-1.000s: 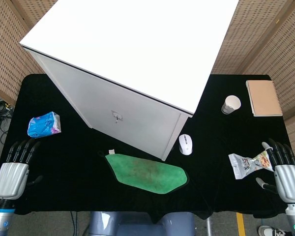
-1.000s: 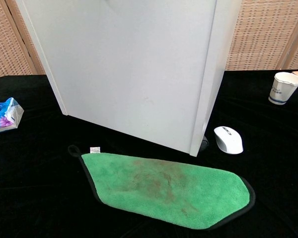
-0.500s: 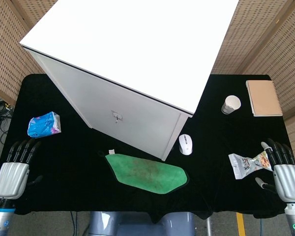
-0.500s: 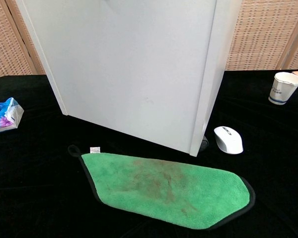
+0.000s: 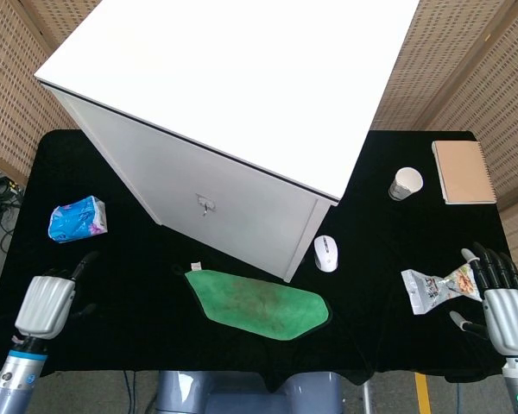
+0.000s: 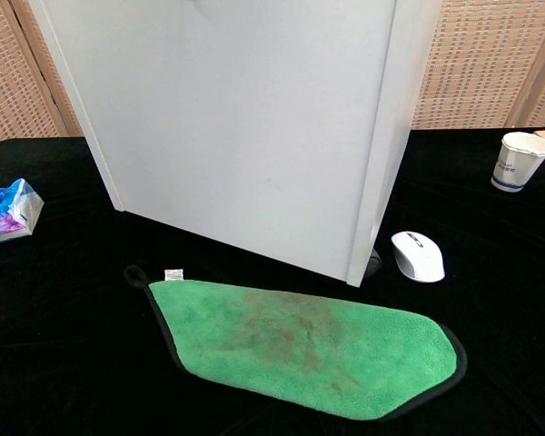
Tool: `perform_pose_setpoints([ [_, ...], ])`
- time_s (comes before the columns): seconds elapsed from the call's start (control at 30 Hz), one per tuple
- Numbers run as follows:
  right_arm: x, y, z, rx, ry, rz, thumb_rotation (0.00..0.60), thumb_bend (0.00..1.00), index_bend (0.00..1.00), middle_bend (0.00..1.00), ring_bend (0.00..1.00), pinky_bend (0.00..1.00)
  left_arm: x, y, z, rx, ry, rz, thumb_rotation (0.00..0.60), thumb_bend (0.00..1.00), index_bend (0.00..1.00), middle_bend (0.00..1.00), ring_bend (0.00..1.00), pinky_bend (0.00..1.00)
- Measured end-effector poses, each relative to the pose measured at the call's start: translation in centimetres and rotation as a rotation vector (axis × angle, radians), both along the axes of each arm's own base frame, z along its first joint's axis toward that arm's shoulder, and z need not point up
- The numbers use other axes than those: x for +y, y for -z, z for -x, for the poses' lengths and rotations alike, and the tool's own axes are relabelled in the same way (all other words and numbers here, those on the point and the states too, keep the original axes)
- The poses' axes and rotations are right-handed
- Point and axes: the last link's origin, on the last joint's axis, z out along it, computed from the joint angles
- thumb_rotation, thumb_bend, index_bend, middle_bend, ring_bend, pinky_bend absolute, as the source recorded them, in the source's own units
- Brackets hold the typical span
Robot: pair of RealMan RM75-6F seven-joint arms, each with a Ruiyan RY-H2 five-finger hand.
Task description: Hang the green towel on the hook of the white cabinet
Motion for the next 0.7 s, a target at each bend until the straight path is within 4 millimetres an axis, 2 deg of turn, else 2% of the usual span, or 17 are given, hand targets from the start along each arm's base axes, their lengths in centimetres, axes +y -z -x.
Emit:
perform_pose_setpoints([
  [0.2, 0.0, -0.2, 0.0, -0.009, 0.001, 0.005, 0.600, 0.09, 0.03, 0.00, 0.00, 0.00, 2.1, 2.5, -1.4, 0.032, 0.048, 0.096, 0.600, 0.12, 0.19, 0.80, 0.64, 0.57],
  [0.4, -0.1, -0.5, 0.1, -0.024, 0.004, 0.010, 0.600, 0.09, 0.03, 0.00, 0.00, 0.00, 4.5, 5.9, -3.1, 0.090, 0.080, 0.231, 0.600, 0.13, 0.19, 0.81, 0.65, 0.58],
  [0.57, -0.1, -0.7, 0.2, -0.032, 0.004, 0.013, 0.600, 0.09, 0.03, 0.00, 0.00, 0.00, 6.6, 9.0, -5.3, 0.125, 0.089, 0.324, 0.600, 0.19, 0.25, 0.81, 0.65, 0.58],
  [0.7, -0.1, -0.8, 0.3, -0.039, 0.005, 0.016, 0.600, 0.09, 0.03, 0.00, 0.00, 0.00, 7.3, 10.8, -6.9, 0.133, 0.108, 0.365, 0.600, 0.21, 0.28, 0.81, 0.65, 0.58],
])
